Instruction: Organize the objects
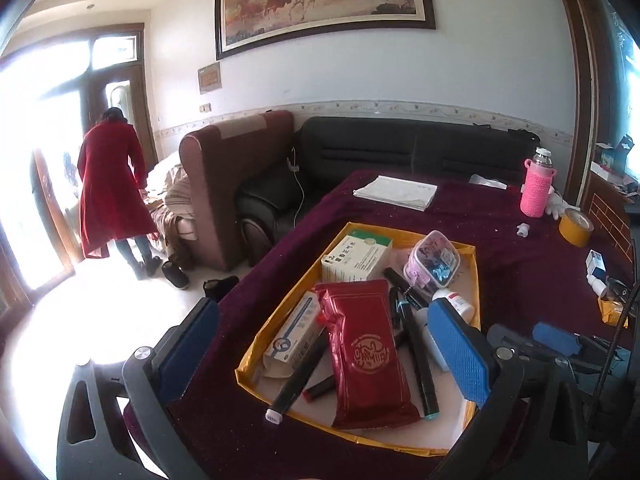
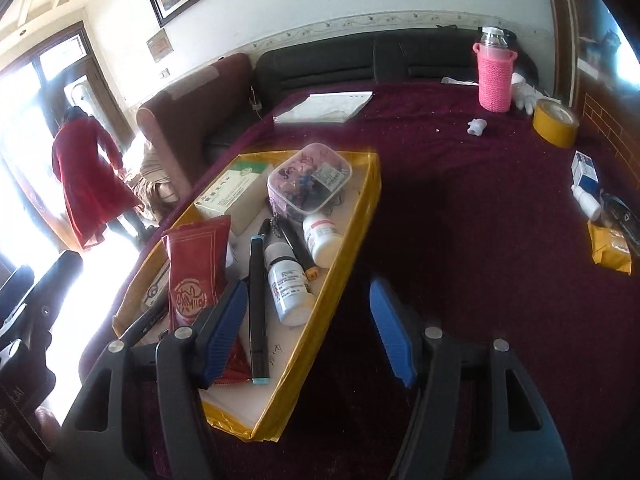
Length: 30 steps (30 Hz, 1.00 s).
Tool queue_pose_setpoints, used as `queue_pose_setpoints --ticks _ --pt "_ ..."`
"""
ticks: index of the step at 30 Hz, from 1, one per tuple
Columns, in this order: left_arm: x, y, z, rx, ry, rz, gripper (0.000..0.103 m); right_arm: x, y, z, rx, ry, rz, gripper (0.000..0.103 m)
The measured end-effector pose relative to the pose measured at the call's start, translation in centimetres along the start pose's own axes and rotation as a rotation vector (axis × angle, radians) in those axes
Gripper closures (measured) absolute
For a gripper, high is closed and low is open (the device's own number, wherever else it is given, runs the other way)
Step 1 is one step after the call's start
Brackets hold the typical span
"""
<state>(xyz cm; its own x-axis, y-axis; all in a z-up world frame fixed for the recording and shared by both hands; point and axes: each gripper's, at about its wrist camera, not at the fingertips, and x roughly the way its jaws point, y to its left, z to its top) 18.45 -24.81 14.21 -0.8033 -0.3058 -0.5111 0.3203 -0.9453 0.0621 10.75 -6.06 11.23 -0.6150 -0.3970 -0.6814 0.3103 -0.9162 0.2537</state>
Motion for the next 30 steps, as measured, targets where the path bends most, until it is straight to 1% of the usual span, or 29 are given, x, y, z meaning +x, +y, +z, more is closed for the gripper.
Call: queue_pose_setpoints --ticks 4,11,17,22,28,30 --pt "0.1 -0.4 -0.2 0.015 0.01 0.004 0.001 -0.8 0.3 -0.4 -0.037 -0.025 -0.033 0.04" --pt "0.2 -0.4 -0.4 0.014 0.028 -0.01 0.001 -0.9 1.9 -1.0 -0.109 -0.027 -0.058 0.04" --pt "1.3 -0.2 -0.7 0.009 0.072 -0.017 0.001 -0.3 1.8 -1.4 -0.101 -0.006 -0.059 0.04" --pt "1.6 -0.1 -0.6 -0.006 0.081 -0.03 0.001 0.2 2.1 -1.4 -0.11 0.021 -0.088 0.04" --pt "2.1 -0.4 -0.9 -0.002 0.099 -0.042 0.001 -0.4 2.9 -1.7 -0.152 -0.014 -0.126 0.04" --pt "2.4 -0.2 -0.9 -0.006 0.109 -0.046 0.001 -0.3 2.9 -1.8 -0.157 -0.013 -0.13 0.039"
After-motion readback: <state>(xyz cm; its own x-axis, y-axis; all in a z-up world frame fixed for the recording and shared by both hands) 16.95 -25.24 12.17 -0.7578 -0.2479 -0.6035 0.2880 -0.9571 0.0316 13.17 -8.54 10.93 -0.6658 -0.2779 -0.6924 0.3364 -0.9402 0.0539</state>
